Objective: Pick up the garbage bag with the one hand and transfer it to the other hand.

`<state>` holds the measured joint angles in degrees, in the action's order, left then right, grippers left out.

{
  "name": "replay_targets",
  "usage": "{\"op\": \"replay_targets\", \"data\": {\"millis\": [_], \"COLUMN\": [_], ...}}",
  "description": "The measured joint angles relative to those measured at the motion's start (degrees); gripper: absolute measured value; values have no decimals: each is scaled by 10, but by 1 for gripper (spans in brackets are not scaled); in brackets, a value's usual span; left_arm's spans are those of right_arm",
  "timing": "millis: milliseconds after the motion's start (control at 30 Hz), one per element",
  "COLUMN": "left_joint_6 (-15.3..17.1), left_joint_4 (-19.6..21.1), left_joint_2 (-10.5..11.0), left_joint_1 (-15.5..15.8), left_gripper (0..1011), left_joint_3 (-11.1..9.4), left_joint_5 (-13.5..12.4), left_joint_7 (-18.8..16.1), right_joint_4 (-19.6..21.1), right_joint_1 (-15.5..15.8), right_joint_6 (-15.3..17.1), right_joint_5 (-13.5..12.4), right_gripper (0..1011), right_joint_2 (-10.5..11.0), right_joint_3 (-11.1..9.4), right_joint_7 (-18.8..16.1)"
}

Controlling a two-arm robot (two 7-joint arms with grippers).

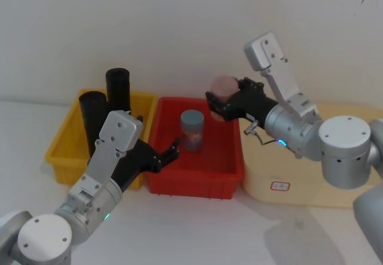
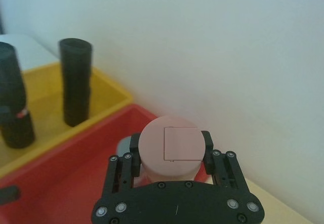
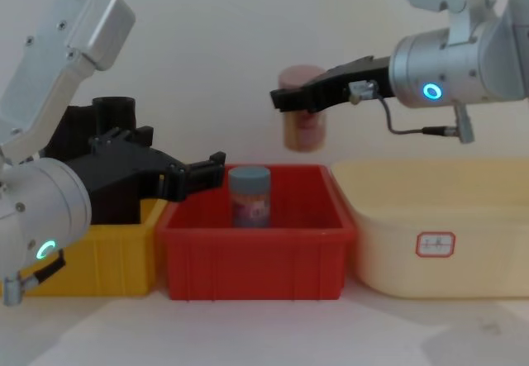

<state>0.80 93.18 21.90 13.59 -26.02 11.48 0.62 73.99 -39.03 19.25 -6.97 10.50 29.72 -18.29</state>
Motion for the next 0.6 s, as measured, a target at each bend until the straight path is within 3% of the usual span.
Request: {"op": "replay_targets", "data": {"millis": [600], "left_joint_6": [0], "left_joint_4": [0], "left_joint_2": [0], "left_joint_1": [0], "left_gripper": [1001], "left_joint_3": [0], "left_joint_5": [0], "left_joint_7": [0], "right_joint_4": [84], "right_joint_1": [33], "right_joint_6": [105], "right_joint_5": [61], "right_gripper": [664], "right_joint_2": [21], "right_joint_3": [-25], "right_joint_7": [101]}}
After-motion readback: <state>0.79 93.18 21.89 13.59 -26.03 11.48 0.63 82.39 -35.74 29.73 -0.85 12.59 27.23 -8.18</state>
